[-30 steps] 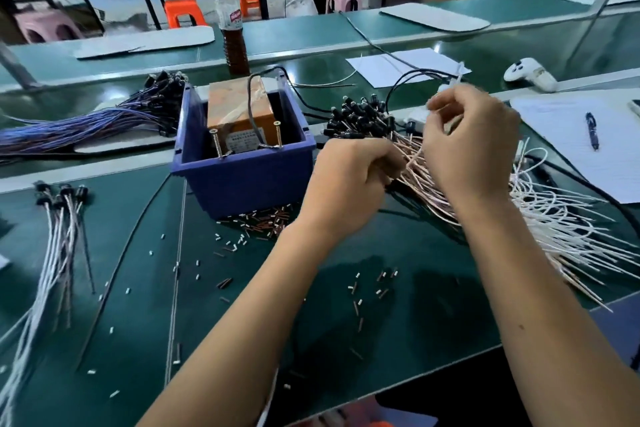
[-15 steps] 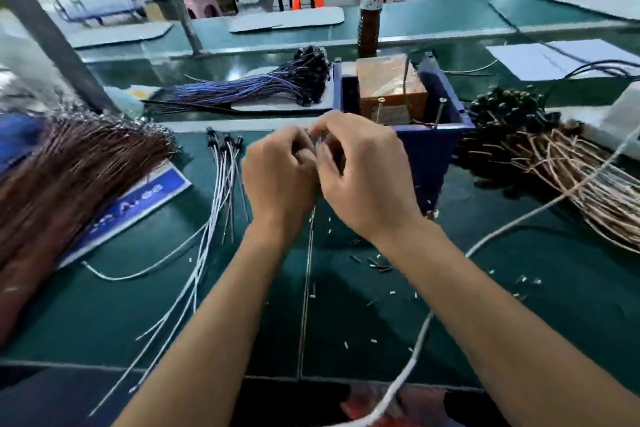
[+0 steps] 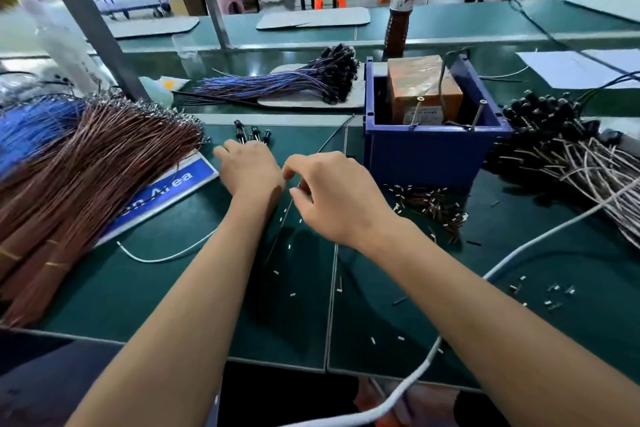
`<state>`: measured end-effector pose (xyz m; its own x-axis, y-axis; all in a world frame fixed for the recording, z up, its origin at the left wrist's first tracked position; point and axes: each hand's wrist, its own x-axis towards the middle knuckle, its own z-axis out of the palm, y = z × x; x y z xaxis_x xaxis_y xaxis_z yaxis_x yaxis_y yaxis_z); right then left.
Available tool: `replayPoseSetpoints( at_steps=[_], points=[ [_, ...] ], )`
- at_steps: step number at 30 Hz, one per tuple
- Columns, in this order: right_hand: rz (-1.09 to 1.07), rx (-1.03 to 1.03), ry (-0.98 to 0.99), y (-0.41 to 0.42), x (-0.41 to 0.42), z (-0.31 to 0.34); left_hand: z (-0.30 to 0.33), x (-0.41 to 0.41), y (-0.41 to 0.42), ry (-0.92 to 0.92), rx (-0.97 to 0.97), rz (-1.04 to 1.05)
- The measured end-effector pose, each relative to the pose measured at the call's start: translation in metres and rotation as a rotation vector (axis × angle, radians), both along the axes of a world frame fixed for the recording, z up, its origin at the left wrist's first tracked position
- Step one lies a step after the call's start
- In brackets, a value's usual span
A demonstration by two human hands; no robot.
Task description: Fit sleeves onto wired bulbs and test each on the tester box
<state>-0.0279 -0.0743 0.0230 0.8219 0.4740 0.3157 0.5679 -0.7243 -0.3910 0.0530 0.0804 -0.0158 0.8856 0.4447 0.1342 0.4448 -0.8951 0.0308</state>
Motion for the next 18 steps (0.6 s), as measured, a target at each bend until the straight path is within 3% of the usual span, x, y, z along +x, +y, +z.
replayPoseSetpoints(
  at_steps=[3,6,8,12,14,18],
  points=[
    [-0.023,-0.006,0.025,-0.001,0.002,-0.003,0.003,0.002,-0.003,-0.011,-0.020,-0.006],
    [-0.072,0.034,0.042,-0.003,0.007,-0.004,0.011,0.001,-0.009,-0.242,-0.209,-0.040],
    [-0.107,0.072,0.069,-0.004,0.010,-0.004,0.021,-0.002,-0.015,-0.469,-0.549,-0.038],
    [-0.152,0.231,0.132,0.001,0.013,0.002,0.048,-0.011,-0.032,-0.765,-1.476,-0.032],
    [-0.162,0.395,0.186,0.004,0.014,0.007,0.064,-0.015,-0.038,-0.822,-1.724,-0.064],
    [-0.070,0.752,0.478,0.007,0.009,0.024,0.099,-0.032,-0.056,-0.859,-2.201,-0.245]
  ],
)
